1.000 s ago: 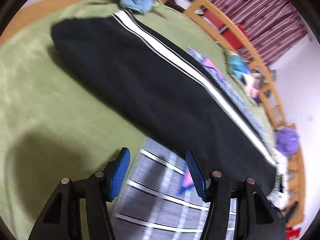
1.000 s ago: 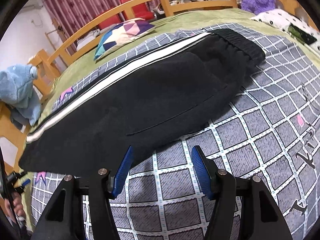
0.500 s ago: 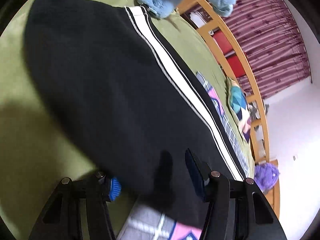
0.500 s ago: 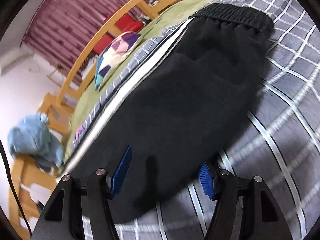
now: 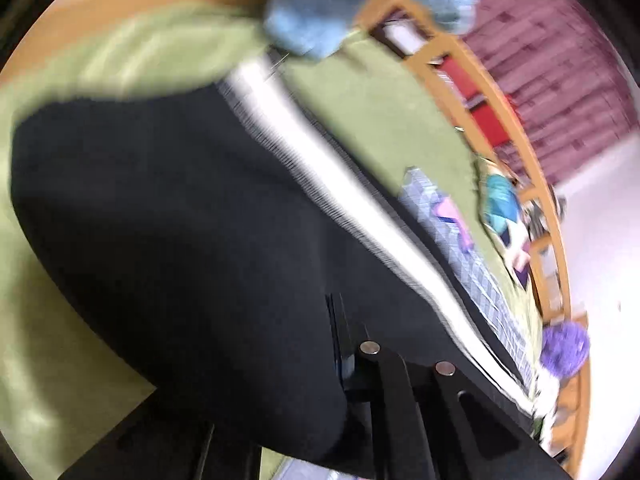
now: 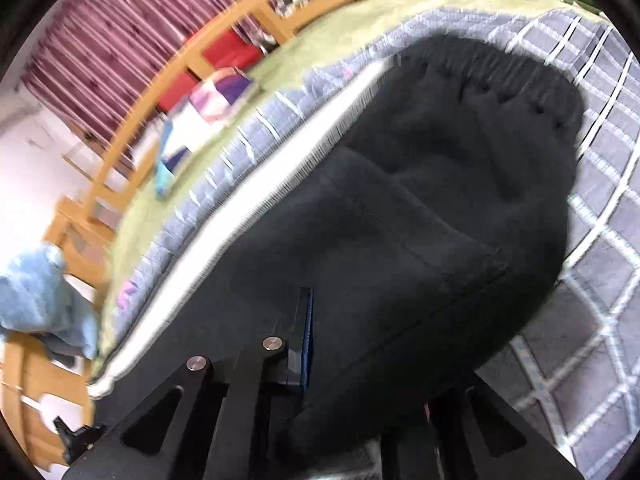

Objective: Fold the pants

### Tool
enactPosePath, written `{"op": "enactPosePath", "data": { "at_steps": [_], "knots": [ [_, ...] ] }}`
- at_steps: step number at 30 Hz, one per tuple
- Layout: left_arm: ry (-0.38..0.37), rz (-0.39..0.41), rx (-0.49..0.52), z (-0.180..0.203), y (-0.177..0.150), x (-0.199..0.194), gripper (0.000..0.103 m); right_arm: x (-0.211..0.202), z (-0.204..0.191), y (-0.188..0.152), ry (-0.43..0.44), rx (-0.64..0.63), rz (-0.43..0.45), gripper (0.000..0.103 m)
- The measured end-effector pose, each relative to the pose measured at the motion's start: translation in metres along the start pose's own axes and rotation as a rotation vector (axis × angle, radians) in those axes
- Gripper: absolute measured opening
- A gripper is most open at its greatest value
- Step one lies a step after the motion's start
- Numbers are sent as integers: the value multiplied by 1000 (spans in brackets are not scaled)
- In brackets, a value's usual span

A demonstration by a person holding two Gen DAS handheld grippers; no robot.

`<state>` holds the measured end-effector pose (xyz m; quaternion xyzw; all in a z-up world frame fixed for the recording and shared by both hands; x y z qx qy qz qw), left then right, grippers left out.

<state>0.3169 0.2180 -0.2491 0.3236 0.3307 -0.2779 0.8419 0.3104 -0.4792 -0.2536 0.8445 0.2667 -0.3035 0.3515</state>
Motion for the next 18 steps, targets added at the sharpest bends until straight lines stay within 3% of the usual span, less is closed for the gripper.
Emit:
{"op": "enactPosePath", "data": {
  "at_steps": [4, 8, 11, 15, 17, 18],
  "knots": [
    [-11, 50, 141, 40, -18, -73, 10, -64, -28, 10, 18, -85, 74, 7],
    [59, 72, 254, 29, -69, -124, 10, -137, -23, -13, 14, -168, 57, 8],
    [112, 1, 270, -12, -126, -133, 10, -159, 6, -57, -41, -236, -26, 9],
    [201, -117, 216, -52, -170, -101, 11, -137, 61, -116, -49, -180, -172, 12],
    [247, -142, 201, -58, -177, -99, 35, -128, 78, -139, -52, -134, -206, 24],
    [266, -148, 195, -59, -179, -104, 40, -133, 82, -147, -41, -130, -200, 25]
  ]
}}
Point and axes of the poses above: each gripper's, at about its wrist camera, not at the fingertips, and x roughly the way its jaws point, z to its right, y to its top, the point moved 7 cm from there along x, roughly the way its jaws point, and after that the axes turned 4 degrees about -z, right-handed, at the moved point
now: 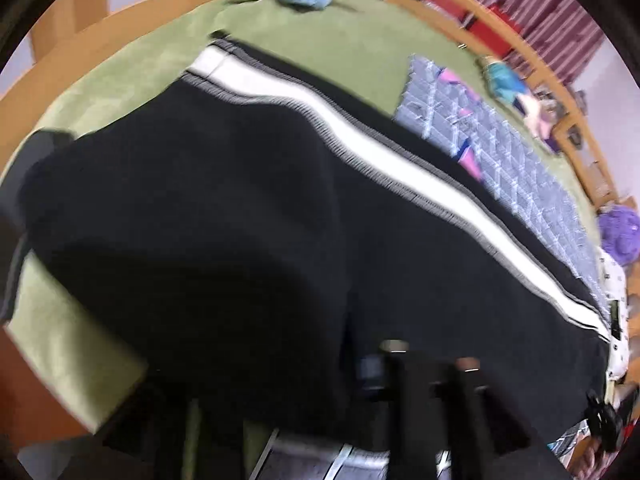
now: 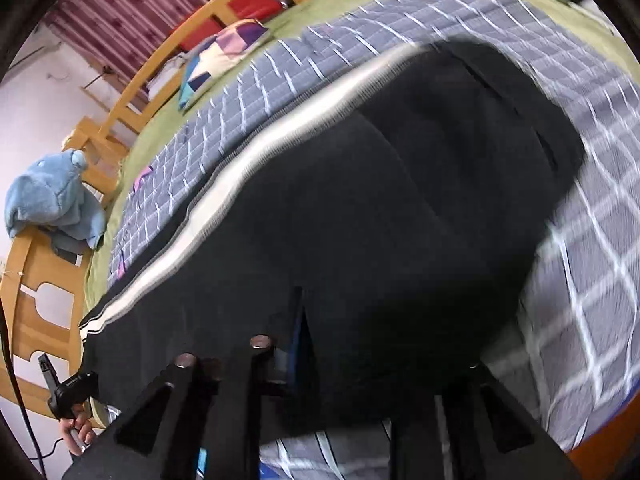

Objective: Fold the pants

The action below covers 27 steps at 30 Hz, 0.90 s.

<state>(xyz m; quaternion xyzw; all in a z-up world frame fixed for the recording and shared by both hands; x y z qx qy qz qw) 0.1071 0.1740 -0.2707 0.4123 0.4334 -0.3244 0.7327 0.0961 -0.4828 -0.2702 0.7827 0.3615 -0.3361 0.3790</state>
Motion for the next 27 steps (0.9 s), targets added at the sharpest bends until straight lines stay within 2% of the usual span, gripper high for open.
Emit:
{"op": "enactPosePath", "data": {
  "at_steps": [1, 2, 3, 4, 5, 6, 8, 11, 14, 15, 17, 18, 19, 21, 22, 24, 25, 26, 27],
  "knots": [
    [5, 10, 2, -1, -3, -9, 50, -10, 1, -9, 20, -2, 26, 25],
    [5, 31, 10, 0, -5, -18, 65, -21, 3, -16, 33, -3, 55, 31],
    [13, 59, 19, 1, -6, -26, 71, -39, 5, -21, 46, -4, 111, 39],
    [24, 93, 27, 1, -8, -35, 77, -52, 11, -22, 41, 3, 155, 64],
    [28, 113, 32, 2, -10, -39, 77, -60, 17, -21, 32, 17, 185, 80],
    [26, 121, 35, 4, -12, -43, 77, -68, 24, -18, 31, 37, 220, 80],
    [-4, 118, 37, 11, -19, -45, 77, -66, 38, -5, 45, 97, 252, 80],
    [-42, 111, 48, 27, -24, -43, 77, -43, 52, 19, 159, 218, 263, 80],
    [-23, 142, 67, 38, -29, -44, 77, -8, 63, 44, 230, 340, 247, 78],
    [-16, 150, 68, 39, -29, -44, 77, 7, 65, 51, 245, 377, 223, 72],
    [-12, 165, 55, 41, -28, -44, 77, 21, 59, 71, 221, 355, 198, 28],
    [-15, 169, 41, 41, -27, -45, 77, 15, 53, 81, 185, 286, 214, 18],
    [-24, 170, 34, 41, -28, -46, 77, -5, 45, 97, 150, 193, 251, 14],
    [-58, 183, 33, 45, -27, -51, 77, -46, 43, 117, 201, 132, 325, 13],
    [-61, 196, 34, 47, -27, -53, 77, -59, 50, 122, 196, 125, 336, 14],
    [-62, 221, 47, 53, -27, -57, 77, -66, 75, 126, 72, 93, 358, 15],
    [-57, 229, 59, 55, -27, -59, 77, -60, 88, 124, 33, 96, 342, 21],
    [-49, 235, 68, 57, -27, -60, 77, -44, 104, 119, -8, 109, 269, 26],
    [-40, 240, 75, 58, -26, -62, 77, -25, 118, 111, -25, 118, 163, 26]
  ]
}}
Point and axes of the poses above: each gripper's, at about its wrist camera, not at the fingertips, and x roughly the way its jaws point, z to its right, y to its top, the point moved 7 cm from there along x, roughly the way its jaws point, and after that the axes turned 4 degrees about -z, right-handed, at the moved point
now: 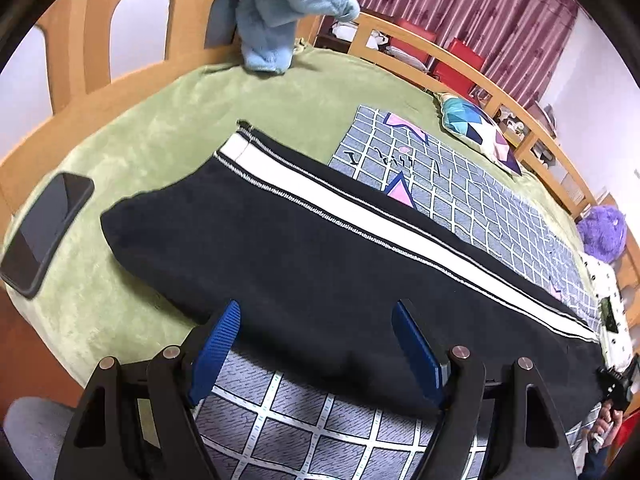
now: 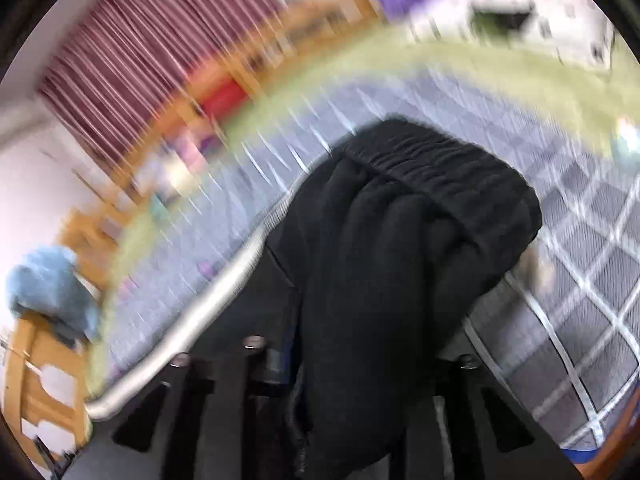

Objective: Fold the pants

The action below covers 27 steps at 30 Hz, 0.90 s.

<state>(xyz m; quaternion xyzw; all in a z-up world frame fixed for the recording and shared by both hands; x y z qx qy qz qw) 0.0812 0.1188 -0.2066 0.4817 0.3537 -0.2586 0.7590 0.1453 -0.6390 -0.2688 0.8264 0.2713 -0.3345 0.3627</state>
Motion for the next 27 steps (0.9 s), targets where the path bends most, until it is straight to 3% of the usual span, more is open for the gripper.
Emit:
{"op": "enactPosePath", "data": {
  "at_steps": [2, 3, 5, 9, 12, 17, 23, 27],
  "knots": [
    [1, 5, 6, -1, 3, -5, 77, 15, 11, -12, 9, 1, -99, 31],
    [-4, 8, 7, -3, 6, -9, 77, 9, 14, -18, 7, -14, -88, 35],
    [16, 8, 13, -6, 10, -14, 77, -12, 17, -25, -56, -47, -53, 53],
    [48, 13, 73, -12, 24, -15, 77, -58, 18, -40, -223, -126, 13, 55],
    [59, 34, 110, -15, 41, -5, 77, -82, -1, -39, -274, -180, 90, 55],
    [50, 37, 133, -18, 72, 25, 77, -89, -53, -49, -211, -227, 141, 56],
    [72, 0, 139, -24, 102, 68, 63, -41, -134, -72, -156, -357, 110, 56],
    [95, -14, 167, -23, 112, 80, 63, 11, -200, -79, -109, -488, 57, 56]
  ]
}}
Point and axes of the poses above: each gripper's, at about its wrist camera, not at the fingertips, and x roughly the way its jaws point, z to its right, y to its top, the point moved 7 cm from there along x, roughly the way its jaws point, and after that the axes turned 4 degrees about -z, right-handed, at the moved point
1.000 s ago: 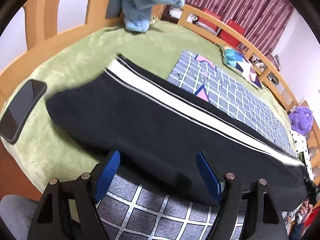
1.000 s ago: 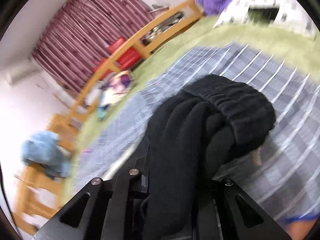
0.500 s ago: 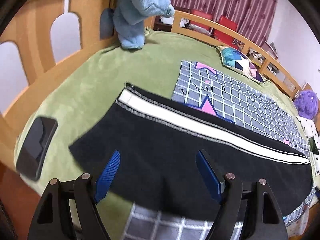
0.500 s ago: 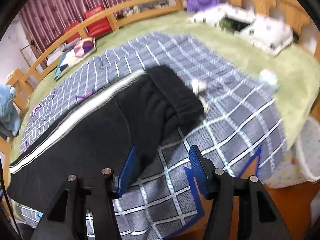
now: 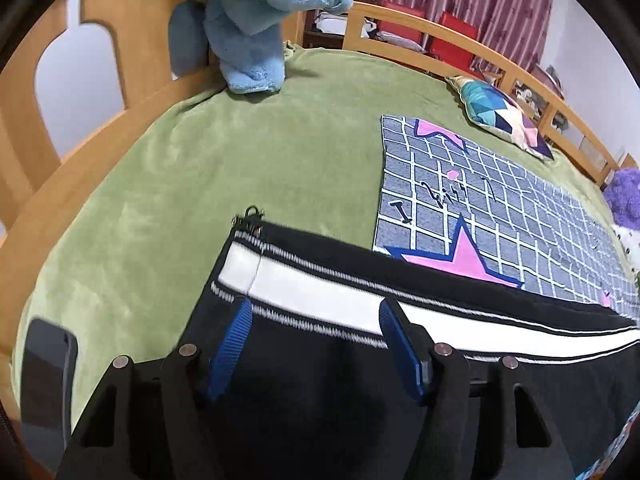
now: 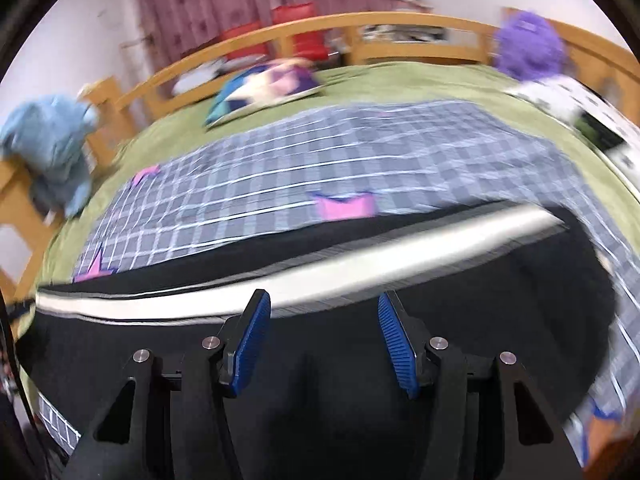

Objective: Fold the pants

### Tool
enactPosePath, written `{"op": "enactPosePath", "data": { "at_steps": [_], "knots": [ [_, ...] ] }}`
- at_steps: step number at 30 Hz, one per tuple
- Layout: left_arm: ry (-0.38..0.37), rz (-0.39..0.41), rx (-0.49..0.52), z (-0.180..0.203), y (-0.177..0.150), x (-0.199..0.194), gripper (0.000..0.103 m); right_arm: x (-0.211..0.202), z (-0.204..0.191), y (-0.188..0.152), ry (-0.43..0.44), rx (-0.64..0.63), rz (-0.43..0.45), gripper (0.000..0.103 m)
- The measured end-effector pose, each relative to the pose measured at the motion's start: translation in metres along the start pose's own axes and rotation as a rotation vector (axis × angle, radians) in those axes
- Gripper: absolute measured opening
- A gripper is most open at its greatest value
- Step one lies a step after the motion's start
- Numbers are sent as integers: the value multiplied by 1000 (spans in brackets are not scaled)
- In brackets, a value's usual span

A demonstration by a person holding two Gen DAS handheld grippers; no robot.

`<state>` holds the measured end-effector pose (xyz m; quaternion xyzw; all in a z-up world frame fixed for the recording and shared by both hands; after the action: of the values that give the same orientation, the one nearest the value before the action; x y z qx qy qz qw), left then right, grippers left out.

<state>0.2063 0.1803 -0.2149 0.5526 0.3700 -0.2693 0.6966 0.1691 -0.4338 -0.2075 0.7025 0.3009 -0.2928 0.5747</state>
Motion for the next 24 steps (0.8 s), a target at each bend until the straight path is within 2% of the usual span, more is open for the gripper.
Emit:
{"op": "enactPosePath", "data": {
  "at_steps": [3, 6, 9, 11, 14, 15, 17, 21, 24],
  "knots": [
    [7, -3, 27, 2, 3, 1, 63, 35, -50, 19, 67, -135, -19, 57],
    [-11, -12, 39, 2, 2, 0, 64, 66, -75, 32, 100, -232, -58, 62],
    [-16, -7, 39, -2, 2, -3, 64, 98, -87, 39, 122, -296, -134, 62],
    [-36, -5, 24, -6, 3, -5, 65, 117, -90, 33, 129, -352, -228, 62],
    [-63, -4, -10, -12, 7, -5, 65, 131, -92, 20, 108, -448, -289, 62],
    [-66, 0, -17, -14, 8, -4, 65, 132, -93, 17, 102, -469, -294, 59],
    [-57, 2, -16, -16, 9, -3, 65, 128, -99, 13, 125, -516, -315, 5],
    [-54, -4, -15, -17, 7, 0, 65, 113, -107, 15, 61, -601, -240, 3],
    [-49, 8, -22, -21, 9, -2, 65, 89, -105, 38, 108, -494, -131, 3]
  ]
}}
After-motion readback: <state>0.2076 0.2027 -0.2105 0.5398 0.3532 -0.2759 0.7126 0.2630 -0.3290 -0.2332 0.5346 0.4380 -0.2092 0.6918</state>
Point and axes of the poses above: each gripper's, at about its wrist camera, not at the fingertips, and x roughly the way its jaws point, z to its right, y to its top, the point moved 7 cm from there along x, roughly the way its jaws point, and after that the axes turned 4 degrees about -z, right-handed, at the moved point
